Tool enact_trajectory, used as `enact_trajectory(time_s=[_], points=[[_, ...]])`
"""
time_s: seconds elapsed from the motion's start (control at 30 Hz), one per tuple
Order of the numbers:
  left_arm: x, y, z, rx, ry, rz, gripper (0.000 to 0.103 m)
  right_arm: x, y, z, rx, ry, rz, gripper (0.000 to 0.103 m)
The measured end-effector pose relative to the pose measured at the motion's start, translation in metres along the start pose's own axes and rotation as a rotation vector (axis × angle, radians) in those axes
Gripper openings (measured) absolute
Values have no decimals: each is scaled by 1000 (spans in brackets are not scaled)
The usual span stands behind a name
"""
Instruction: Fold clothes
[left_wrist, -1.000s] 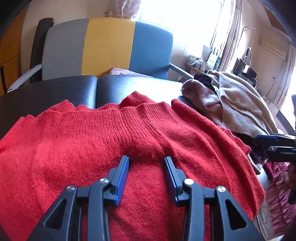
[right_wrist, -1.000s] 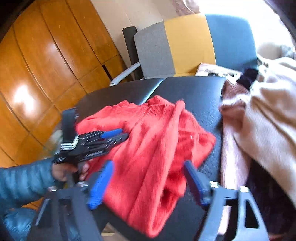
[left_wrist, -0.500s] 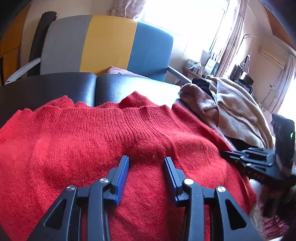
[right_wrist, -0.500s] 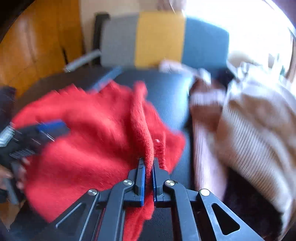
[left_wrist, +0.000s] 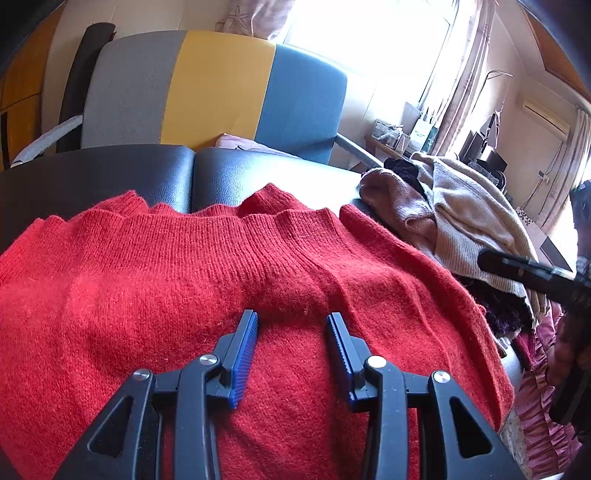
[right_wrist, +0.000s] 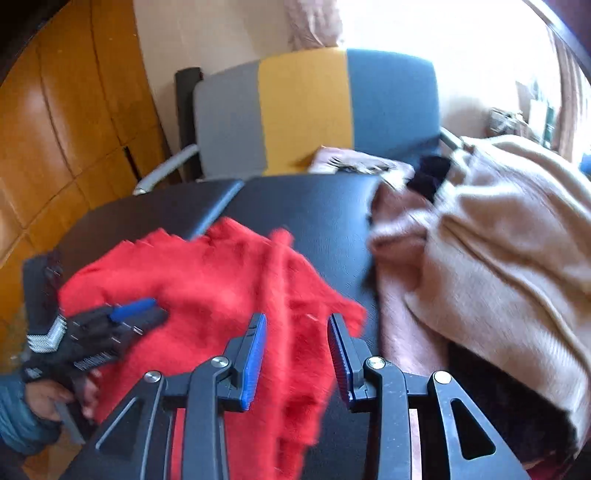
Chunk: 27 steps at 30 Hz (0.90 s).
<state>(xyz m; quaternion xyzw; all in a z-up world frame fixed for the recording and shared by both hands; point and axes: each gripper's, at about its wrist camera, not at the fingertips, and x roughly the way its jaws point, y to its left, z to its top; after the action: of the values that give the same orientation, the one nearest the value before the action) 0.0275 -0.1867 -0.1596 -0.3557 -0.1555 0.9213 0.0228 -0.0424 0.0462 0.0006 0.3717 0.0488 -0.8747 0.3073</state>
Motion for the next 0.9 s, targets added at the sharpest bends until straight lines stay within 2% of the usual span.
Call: enact_trajectory(time_s=[0.1, 0.2, 0.27, 0.33, 0.37, 0.5, 0.67, 0.77, 0.9], points=[[-1, 1, 0, -4, -2, -4, 39, 20, 29, 12, -18, 7, 54, 35], [-1, 2, 0, -11, -4, -11, 39, 53, 52, 16, -24, 31, 65, 34], [-2, 4, 0, -19, -5, -20, 39, 75, 57, 15, -23, 54, 31, 34], [-2, 6, -1, -32, -9, -31, 39, 99, 51, 7, -30, 85, -71, 33], [-3, 7, -1, -37, -10, -39, 39, 104, 44, 1, -28, 74, -90, 31], [-4, 11, -2, -50, -15, -59, 39, 106, 25, -6, 13, 46, -79, 37], [-5, 9, -2, -49, -20, -54, 39, 108, 37, -9, -47, 46, -118, 44], [-10, 3, -2, -37, -19, -9, 39, 106, 36, -11, -38, 52, -106, 44], [-25, 3, 4, -59, 14, 62, 45, 110, 40, -7, -83, 55, -149, 44]])
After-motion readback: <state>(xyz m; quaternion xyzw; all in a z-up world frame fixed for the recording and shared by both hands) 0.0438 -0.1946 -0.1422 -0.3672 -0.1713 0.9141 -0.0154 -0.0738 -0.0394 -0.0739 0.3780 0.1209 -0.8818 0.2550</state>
